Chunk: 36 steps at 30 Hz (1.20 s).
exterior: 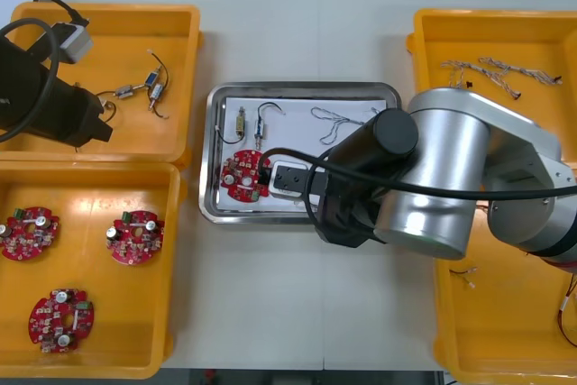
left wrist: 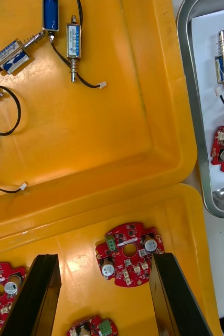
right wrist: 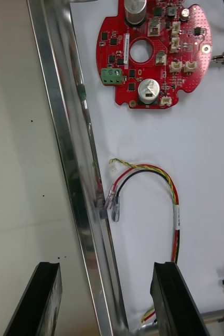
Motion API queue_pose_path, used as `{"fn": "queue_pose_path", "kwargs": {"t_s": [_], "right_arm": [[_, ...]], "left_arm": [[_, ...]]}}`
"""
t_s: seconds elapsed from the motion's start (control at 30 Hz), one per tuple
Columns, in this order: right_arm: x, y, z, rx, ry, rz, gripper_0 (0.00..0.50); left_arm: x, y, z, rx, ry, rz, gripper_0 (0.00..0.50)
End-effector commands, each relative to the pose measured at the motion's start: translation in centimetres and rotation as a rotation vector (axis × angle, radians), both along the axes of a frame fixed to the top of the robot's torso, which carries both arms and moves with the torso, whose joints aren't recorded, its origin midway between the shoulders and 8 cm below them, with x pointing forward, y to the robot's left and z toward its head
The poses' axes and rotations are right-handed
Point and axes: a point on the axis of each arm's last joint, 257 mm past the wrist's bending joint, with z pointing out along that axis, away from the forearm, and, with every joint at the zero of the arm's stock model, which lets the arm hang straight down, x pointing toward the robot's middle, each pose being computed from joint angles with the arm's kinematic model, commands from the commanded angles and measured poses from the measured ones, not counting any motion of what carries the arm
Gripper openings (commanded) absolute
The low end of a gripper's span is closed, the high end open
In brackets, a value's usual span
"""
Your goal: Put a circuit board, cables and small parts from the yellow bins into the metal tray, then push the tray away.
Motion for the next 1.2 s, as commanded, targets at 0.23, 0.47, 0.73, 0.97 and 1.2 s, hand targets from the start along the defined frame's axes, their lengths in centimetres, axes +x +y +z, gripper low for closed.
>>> {"fn": "queue_pose_path", "kwargs": {"t_s": [0.23,0.47,0.73,0.97,1.2], "right_arm": [[0.6,3.1,-1.3,-0.006,-0.079,0.057,0.500],[0.6,3.6,-2.8,-0.029,-0.105,0.073,0.500],[0.2,3.6,-4.0,-0.061,-0.113,0.087,0.500],[0.2,3.8,-4.9,-0.068,-0.111,0.100,0.500],[0.3,4.6,-5.9,-0.065,-0.101,0.104,0.500]], "left_arm": [[-0.4,1.8,1.2,0.037,-0.029,0.014,0.500],[-0.4,1.8,1.2,0.037,-0.029,0.014,0.500],[-0.4,1.8,1.2,0.037,-0.029,0.014,0.500],[-0.4,1.8,1.2,0.037,-0.029,0.014,0.500],[-0.4,1.8,1.2,0.037,-0.029,0.014,0.500]]}}
